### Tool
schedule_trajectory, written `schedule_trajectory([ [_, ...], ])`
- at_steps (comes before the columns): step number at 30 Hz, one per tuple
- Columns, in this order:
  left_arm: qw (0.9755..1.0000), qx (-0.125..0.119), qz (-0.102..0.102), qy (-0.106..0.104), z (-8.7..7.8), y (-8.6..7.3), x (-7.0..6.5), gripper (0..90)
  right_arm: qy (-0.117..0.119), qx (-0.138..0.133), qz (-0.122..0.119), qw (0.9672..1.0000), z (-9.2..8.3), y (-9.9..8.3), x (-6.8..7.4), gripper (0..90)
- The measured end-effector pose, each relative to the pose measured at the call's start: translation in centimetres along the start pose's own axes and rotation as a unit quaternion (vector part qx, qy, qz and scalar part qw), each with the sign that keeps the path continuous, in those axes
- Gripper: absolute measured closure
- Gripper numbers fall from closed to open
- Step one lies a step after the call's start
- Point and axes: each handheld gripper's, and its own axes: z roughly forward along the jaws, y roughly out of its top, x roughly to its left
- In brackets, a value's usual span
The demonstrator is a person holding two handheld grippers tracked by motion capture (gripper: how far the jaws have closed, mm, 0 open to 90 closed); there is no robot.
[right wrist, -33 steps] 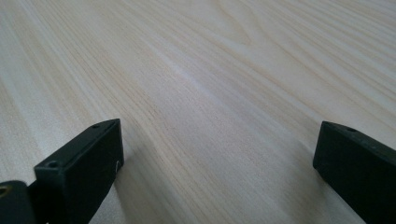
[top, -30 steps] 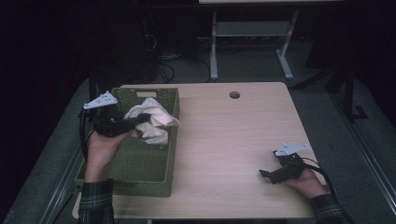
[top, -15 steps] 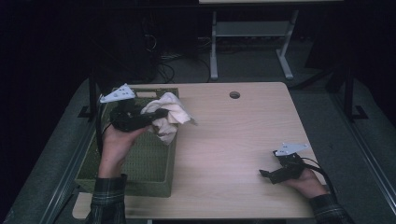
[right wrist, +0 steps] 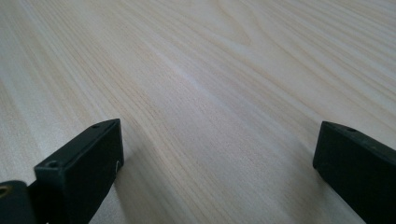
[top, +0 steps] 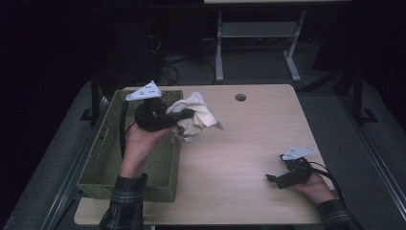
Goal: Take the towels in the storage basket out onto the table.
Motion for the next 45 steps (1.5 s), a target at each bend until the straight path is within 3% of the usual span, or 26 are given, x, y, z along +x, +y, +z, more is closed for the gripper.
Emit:
schedule_trajectory([
  [11,0.999,0.014,0.012,-0.041,3.9,0.4,-1.8,73.2,0.0,0.0,0.0,1.0,0.0,0.0,0.0,1.2],
  [21,0.9965,0.046,0.02,-0.066,7.5,-0.3,-3.4,73.2,0.0,0.0,0.0,1.0,0.0,0.0,0.0,1.2],
  [28,0.9946,0.077,0.024,-0.066,9.9,-1.5,-4.0,73.2,0.0,0.0,0.0,1.0,0.0,0.0,0.0,1.2],
  [37,0.9926,0.112,0.018,-0.043,12.9,-3.7,-4.6,73.2,0.001,0.0,0.001,1.0,0.0,0.0,0.0,1.2],
  [45,0.9868,0.157,0.026,-0.03,15.8,-6.1,-5.0,73.2,0.0,0.0,0.0,1.0,0.0,0.0,0.0,1.2],
])
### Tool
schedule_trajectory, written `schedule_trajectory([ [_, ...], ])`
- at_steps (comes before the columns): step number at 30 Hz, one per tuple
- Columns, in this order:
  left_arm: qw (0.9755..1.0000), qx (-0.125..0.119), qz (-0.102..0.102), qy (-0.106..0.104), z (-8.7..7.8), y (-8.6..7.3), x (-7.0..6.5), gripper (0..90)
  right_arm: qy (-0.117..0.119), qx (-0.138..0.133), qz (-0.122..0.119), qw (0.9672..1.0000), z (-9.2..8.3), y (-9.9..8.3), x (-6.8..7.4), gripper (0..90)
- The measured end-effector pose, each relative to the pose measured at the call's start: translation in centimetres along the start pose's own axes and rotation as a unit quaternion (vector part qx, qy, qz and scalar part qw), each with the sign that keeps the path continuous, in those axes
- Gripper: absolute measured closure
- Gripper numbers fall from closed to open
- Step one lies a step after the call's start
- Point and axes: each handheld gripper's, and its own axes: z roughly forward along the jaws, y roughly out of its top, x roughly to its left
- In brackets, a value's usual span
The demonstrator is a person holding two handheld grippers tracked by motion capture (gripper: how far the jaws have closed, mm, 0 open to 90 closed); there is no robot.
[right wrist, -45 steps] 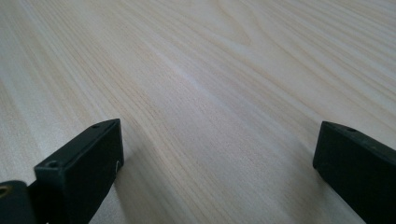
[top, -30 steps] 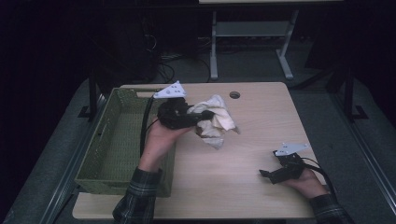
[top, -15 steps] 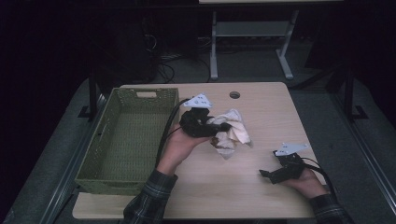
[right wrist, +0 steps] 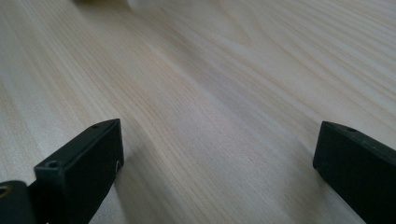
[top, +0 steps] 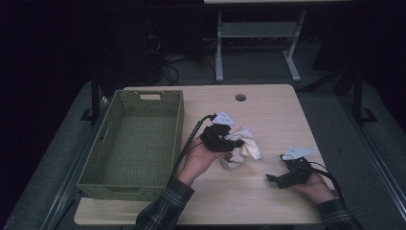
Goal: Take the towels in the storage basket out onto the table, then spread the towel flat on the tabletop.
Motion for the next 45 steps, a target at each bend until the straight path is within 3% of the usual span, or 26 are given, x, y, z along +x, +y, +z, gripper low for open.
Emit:
schedule_trajectory([
  [7,0.9991,0.041,0.003,-0.001,3.3,-1.7,-0.2,73.2,0.0,0.0,-0.001,1.0,0.0,0.0,0.0,1.2],
  [10,0.9987,0.051,-0.007,-0.002,4.6,-2.6,-0.1,73.2,0.0,0.0,-0.001,1.0,0.0,0.0,0.0,1.2],
  [13,0.9975,0.071,0.003,0.002,5.7,-3.3,0.2,72.9,0.0,0.0,0.0,1.0,0.0,0.0,0.0,1.2],
  [17,0.9964,0.085,0.001,0.002,7.0,-4.3,0.2,72.2,0.0,0.0,0.0,1.0,0.0,0.0,0.0,1.2],
  [20,0.9957,0.093,0.003,0.001,7.5,-4.7,0.3,65.8,0.0,0.0,0.0,1.0,0.0,0.0,0.0,1.2],
  [24,0.9974,0.072,0.0,0.0,6.2,-4.0,0.1,45.3,0.0,0.0,-0.001,1.0,0.0,0.0,0.0,1.2],
  [27,0.9989,0.046,-0.004,0.007,4.4,-3.3,0.2,39.3,0.0,0.0,-0.001,1.0,0.0,0.0,0.0,1.2],
  [30,0.9995,0.028,-0.009,0.012,2.9,-3.1,0.2,38.5,0.0,0.0,0.0,1.0,0.0,0.0,0.0,1.2],
  [35,0.9994,0.024,-0.006,0.024,1.3,-3.9,-0.3,39.1,0.0,0.0,0.0,1.0,0.0,0.0,0.0,1.2],
  [45,0.9974,0.038,-0.024,0.057,1.0,-6.4,-0.6,45.7,0.007,0.003,-0.006,1.0,-0.1,0.0,-0.1,2.0],
])
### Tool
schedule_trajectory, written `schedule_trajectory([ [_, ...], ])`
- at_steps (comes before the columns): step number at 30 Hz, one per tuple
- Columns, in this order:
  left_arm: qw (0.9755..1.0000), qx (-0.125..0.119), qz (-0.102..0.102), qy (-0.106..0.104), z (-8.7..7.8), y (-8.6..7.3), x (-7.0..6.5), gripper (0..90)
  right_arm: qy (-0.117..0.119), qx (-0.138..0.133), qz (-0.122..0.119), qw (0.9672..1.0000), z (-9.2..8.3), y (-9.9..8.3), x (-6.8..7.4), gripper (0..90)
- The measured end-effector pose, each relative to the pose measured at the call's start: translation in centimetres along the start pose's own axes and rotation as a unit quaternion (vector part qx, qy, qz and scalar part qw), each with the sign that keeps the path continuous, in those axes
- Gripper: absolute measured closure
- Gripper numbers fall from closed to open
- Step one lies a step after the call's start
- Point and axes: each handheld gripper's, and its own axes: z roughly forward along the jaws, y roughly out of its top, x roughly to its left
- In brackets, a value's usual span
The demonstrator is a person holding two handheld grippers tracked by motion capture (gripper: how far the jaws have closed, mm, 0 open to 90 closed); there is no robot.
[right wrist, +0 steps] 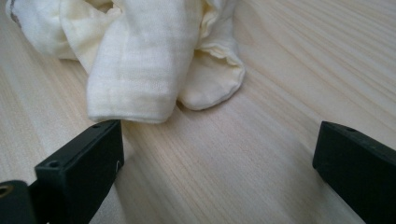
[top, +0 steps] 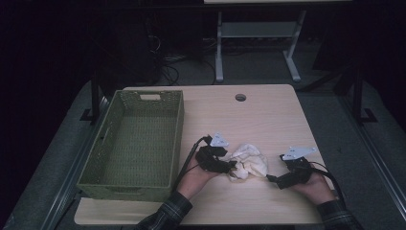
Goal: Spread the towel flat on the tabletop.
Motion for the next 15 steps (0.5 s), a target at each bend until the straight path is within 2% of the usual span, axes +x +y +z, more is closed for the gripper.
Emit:
schedule_trajectory([
  [3,1.0,0.006,-0.004,0.006,0.1,-0.4,0.1,51.5,0.003,0.015,-0.002,0.9999,-0.5,0.4,-0.1,15.6],
  [4,0.9999,0.01,-0.003,0.008,0.2,-0.4,0.1,54.7,0.008,0.013,-0.001,0.9999,-0.7,0.5,-0.2,15.8],
  [6,0.9996,0.019,0.0,0.019,0.3,-0.5,0.1,61.0,0.016,0.011,0.0,0.9998,-1.0,0.8,-0.4,22.4],
  [10,0.9993,0.019,-0.011,0.031,0.2,-0.6,0.3,75.1,0.017,0.0,-0.011,0.9998,-1.6,1.7,-0.9,34.7],
  [13,0.9991,0.023,-0.016,0.03,0.2,-0.6,0.6,85.9,0.016,-0.012,-0.013,0.9997,-1.8,2.3,-1.6,41.8],
  [15,0.9989,0.028,-0.019,0.033,0.3,-0.6,0.6,87.4,0.014,-0.023,-0.011,0.9996,-2.1,2.7,-2.1,47.6],
])
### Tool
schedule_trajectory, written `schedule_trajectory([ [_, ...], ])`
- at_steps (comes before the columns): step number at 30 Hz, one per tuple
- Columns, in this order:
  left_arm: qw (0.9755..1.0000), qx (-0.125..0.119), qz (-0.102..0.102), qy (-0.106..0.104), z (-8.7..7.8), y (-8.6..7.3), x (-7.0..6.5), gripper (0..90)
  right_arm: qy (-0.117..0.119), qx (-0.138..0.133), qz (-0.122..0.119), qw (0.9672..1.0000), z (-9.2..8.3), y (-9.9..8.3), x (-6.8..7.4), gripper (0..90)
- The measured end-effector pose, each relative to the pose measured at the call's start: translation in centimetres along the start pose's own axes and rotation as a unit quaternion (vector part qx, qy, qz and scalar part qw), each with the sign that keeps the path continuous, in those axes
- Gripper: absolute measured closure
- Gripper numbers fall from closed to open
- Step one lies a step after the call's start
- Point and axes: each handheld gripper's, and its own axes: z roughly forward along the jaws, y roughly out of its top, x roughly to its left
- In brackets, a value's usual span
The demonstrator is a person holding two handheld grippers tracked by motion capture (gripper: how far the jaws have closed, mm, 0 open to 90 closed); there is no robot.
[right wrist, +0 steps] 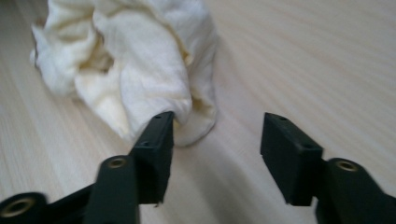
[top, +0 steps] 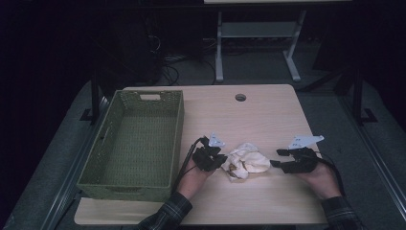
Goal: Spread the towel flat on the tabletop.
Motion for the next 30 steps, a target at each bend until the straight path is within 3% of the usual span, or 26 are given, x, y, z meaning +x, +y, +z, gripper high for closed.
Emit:
schedule_trajectory([
  [2,1.0,0.002,-0.002,0.0,0.1,0.0,0.1,87.6,0.005,-0.009,0.008,0.9999,0.0,0.3,-0.4,52.8],
  [7,0.9999,0.006,-0.002,0.008,0.2,0.0,0.2,87.5,0.014,-0.012,0.012,0.9998,0.2,1.1,-1.5,55.1],
  [10,1.0,0.006,-0.002,0.006,0.2,0.0,0.3,87.5,0.011,-0.032,0.014,0.9993,-0.2,1.7,-2.4,56.4],
  [13,1.0,0.006,-0.002,0.006,0.2,0.0,0.3,87.5,0.027,-0.036,0.023,0.9987,0.1,2.1,-2.8,58.4],
  [17,1.0,0.006,-0.003,0.005,0.2,0.0,0.3,87.6,0.051,-0.023,0.017,0.9983,1.5,2.4,-2.1,59.8],
  [25,1.0,0.002,-0.008,0.003,0.1,0.1,0.3,87.7,0.093,-0.03,0.013,0.9951,2.6,3.4,-1.5,63.1],
  [30,1.0,-0.002,-0.009,0.002,0.1,0.3,0.2,87.9,0.098,-0.01,0.014,0.995,3.7,3.4,-1.4,73.7],
])
